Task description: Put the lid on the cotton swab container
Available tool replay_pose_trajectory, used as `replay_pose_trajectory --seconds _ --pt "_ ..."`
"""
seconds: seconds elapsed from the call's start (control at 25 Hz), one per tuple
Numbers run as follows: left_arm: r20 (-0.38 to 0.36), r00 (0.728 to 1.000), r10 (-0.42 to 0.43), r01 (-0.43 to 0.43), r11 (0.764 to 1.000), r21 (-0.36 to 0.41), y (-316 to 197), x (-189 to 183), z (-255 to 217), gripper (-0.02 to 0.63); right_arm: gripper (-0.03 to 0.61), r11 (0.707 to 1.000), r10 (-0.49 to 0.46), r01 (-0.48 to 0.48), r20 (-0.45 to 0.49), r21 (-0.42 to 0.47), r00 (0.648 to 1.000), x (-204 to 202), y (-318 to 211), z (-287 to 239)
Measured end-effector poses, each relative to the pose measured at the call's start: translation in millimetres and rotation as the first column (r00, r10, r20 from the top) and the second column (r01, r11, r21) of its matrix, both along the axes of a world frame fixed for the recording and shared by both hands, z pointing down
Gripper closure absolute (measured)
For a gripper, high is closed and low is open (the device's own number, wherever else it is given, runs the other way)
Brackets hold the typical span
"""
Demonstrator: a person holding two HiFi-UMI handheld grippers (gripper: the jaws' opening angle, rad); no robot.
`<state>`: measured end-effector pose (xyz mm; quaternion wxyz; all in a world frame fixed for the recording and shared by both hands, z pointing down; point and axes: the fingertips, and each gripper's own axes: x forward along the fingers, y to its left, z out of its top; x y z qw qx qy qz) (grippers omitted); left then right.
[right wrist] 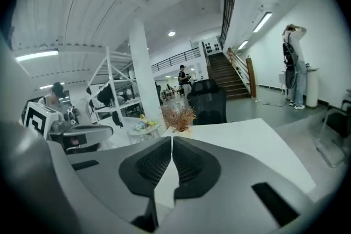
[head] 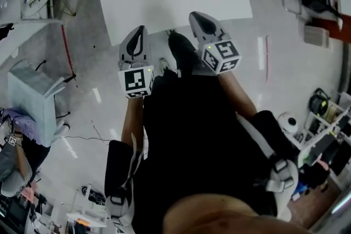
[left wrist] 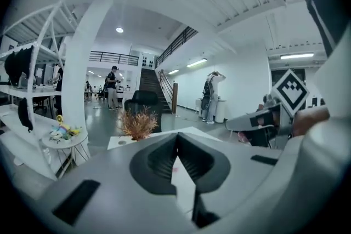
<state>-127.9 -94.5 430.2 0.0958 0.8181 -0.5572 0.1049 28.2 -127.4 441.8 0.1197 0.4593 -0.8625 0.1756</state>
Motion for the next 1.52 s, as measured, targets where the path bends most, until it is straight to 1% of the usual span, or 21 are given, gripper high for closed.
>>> replay_pose_trajectory --seconds 0.04,0.16,0.24,0.32,0.4,0.48,0.52,0.56,0.64,0.68,0.76,0.88,0.96,1.12,1.24,1.52 --pt "-0.011 1.000 -0.002 0.002 1.000 0.019 11.1 1.6 -13.6 0.607 0.565 1.000 0.023 -0.023 0.010 0.011 1.000 5.2 12.2 -7.0" --pt "-0.083 0.996 -0.029 0.037 0.995 0.090 36.4 8.1 -54.6 0.607 0.565 0.997 0.069 -0.070 0.028 0.040 0.997 20.1 41.4 -24.6" --pt "-0.101 0.994 -0.044 0.056 0.992 0.118 48.6 11.3 -70.1 0.607 0.565 0.995 0.077 -0.079 0.037 0.064 0.996 28.3 53.4 -37.4" --pt "-0.102 0.993 -0.051 0.064 0.989 0.131 56.1 15.1 -77.8 0.607 0.565 0.993 0.087 -0.091 0.055 0.080 0.995 36.7 60.3 -48.3" --pt "-0.097 0.994 -0.045 0.057 0.990 0.129 59.6 21.6 -80.5 0.607 0.565 0.991 0.101 -0.107 0.072 0.085 0.992 45.4 64.4 -55.4" --pt "-0.075 0.997 -0.032 0.040 0.993 0.109 61.5 27.9 -78.1 0.607 0.565 0.990 0.111 -0.117 0.086 0.080 0.990 53.4 65.1 -59.7" --pt "-0.059 0.998 -0.030 0.036 0.994 0.099 61.7 30.7 -76.8 0.607 0.565 0.990 0.110 -0.117 0.088 0.078 0.990 56.8 63.7 -61.6" --pt "-0.061 0.997 -0.037 0.043 0.994 0.100 60.1 34.0 -79.4 0.607 0.565 0.991 0.105 -0.112 0.088 0.078 0.991 60.0 61.5 -63.7" --pt "-0.103 0.993 -0.061 0.074 0.990 0.121 54.4 42.6 -91.1 0.607 0.566 0.991 0.093 -0.100 0.083 0.084 0.992 67.6 57.2 -68.1" --pt "-0.112 0.992 -0.065 0.080 0.988 0.132 52.0 46.8 -94.7 0.607 0.566 0.991 0.090 -0.097 0.083 0.088 0.992 72.4 54.8 -70.2" --pt "-0.100 0.993 -0.064 0.079 0.986 0.148 46.7 53.8 -97.4 0.607 0.566 0.991 0.089 -0.097 0.086 0.094 0.992 82.2 49.2 -73.5" --pt "-0.084 0.994 -0.074 0.086 0.985 0.148 38.2 58.4 -97.5 0.607 0.566 0.991 0.084 -0.093 0.087 0.099 0.993 91.2 40.8 -74.8" --pt "-0.065 0.995 -0.075 0.084 0.985 0.152 35.6 59.4 -96.1 0.607 0.569 0.991 0.075 -0.083 0.081 0.103 0.994 94.1 36.7 -74.9" --pt "-0.079 0.992 -0.095 0.106 0.982 0.157 31.5 64.6 -100.7 0.607 0.571 0.993 0.057 -0.064 0.073 0.103 0.996 98.5 31.5 -73.4" --pt "-0.062 0.994 -0.091 0.099 0.983 0.153 29.1 64.4 -98.5 0.607 0.571 0.993 0.049 -0.056 0.071 0.101 0.996 96.4 27.8 -72.0" --pt "-0.049 0.995 -0.085 0.091 0.985 0.149 23.8 65.3 -96.7 0.607 0.571 0.994 0.039 -0.045 0.069 0.096 0.997 92.1 23.3 -68.8"
